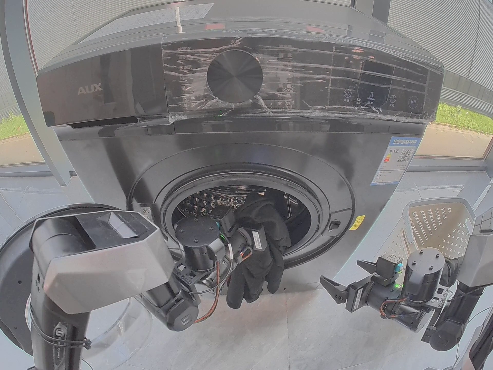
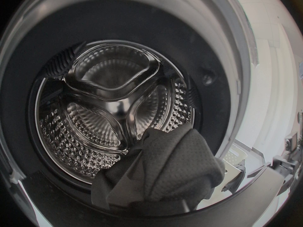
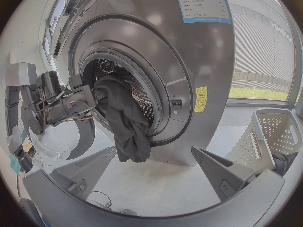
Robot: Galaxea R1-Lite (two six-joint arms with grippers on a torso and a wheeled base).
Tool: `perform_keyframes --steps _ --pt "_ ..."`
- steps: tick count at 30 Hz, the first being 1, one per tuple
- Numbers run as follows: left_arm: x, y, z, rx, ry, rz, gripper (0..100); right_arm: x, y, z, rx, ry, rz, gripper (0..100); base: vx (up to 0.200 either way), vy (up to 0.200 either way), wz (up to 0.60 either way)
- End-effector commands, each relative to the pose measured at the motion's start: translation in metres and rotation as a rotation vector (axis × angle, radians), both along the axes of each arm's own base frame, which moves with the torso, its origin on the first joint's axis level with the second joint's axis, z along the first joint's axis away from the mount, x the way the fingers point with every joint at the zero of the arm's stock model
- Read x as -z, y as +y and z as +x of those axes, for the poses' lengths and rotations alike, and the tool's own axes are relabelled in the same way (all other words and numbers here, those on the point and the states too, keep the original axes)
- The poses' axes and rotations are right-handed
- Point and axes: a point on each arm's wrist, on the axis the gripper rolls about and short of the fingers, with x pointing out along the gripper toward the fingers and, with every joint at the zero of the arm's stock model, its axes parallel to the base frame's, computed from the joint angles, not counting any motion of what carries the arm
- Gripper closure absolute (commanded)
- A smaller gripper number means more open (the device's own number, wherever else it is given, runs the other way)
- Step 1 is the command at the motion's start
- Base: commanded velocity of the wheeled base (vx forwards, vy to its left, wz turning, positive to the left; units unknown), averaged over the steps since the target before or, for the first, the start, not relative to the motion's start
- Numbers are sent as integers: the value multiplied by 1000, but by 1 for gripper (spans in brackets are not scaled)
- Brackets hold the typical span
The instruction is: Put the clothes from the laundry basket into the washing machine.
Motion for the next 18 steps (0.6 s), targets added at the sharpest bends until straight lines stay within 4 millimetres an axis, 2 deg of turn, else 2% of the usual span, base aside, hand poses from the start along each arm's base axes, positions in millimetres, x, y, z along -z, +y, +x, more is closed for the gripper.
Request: perform_keyframes --steps 1,4,8,14,18 --pt "27 -12 24 -30 7 -11 100 1 1 0 -4 5 0 0 0 0 0" --pt "36 -12 48 -68 -7 -5 100 1 1 0 -6 4 1 0 0 0 0" --pt "38 -14 62 -83 -36 -13 100 3 2 0 -7 10 -3 0 0 0 0" --pt "53 -11 93 -125 7 23 100 7 3 2 -9 20 -11 0 0 0 0" --pt "53 -15 116 -144 15 27 100 7 3 2 -7 22 -11 0 0 0 0"
